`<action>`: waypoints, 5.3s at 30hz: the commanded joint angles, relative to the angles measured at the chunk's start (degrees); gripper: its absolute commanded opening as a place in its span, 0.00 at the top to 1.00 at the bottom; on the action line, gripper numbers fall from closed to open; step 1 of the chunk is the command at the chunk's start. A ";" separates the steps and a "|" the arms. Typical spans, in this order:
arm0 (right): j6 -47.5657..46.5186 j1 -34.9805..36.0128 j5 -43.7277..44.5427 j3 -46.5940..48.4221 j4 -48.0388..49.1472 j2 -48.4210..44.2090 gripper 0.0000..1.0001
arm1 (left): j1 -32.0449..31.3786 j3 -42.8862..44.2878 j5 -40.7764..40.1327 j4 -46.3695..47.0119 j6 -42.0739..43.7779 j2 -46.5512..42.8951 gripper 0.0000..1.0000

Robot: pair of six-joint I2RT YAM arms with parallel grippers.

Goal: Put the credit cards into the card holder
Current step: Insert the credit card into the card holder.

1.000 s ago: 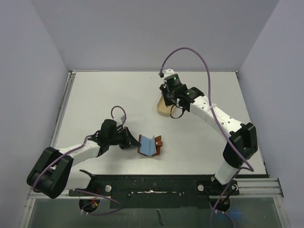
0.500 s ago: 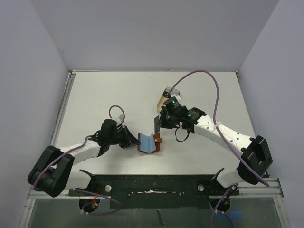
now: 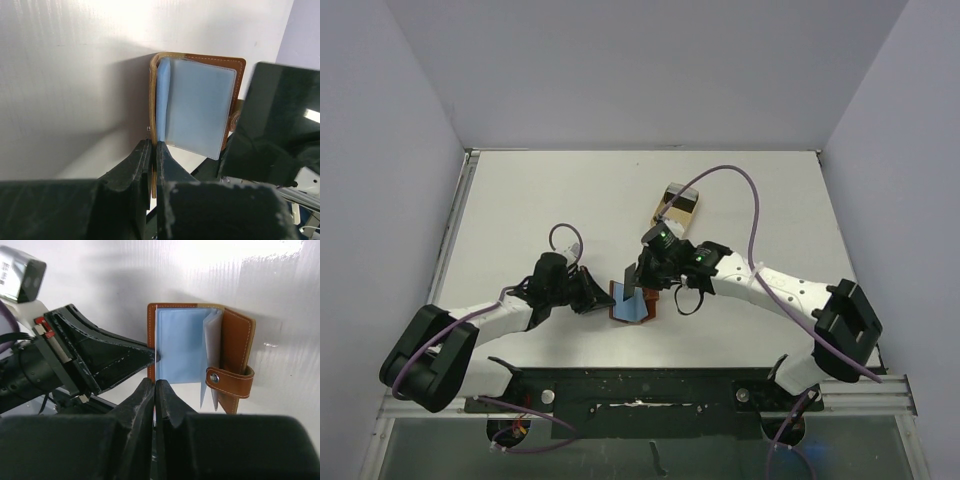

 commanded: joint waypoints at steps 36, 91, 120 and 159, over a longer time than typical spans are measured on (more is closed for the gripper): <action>-11.00 -1.37 -1.29 -15.07 13.20 0.18 0.97 | -0.75 -1.45 -7.73 -7.39 6.48 -4.76 0.81; -11.59 0.27 1.38 -1.25 -2.60 3.45 0.96 | -1.19 -2.00 -5.89 -7.65 5.53 -5.40 1.00; -8.61 4.42 4.69 -4.85 3.53 5.08 0.97 | -1.98 -2.68 -7.32 -8.02 5.55 -5.90 1.00; -13.18 -4.12 -17.41 -21.85 27.89 -1.78 0.96 | -2.07 -3.15 -7.74 -5.76 6.55 -1.39 1.00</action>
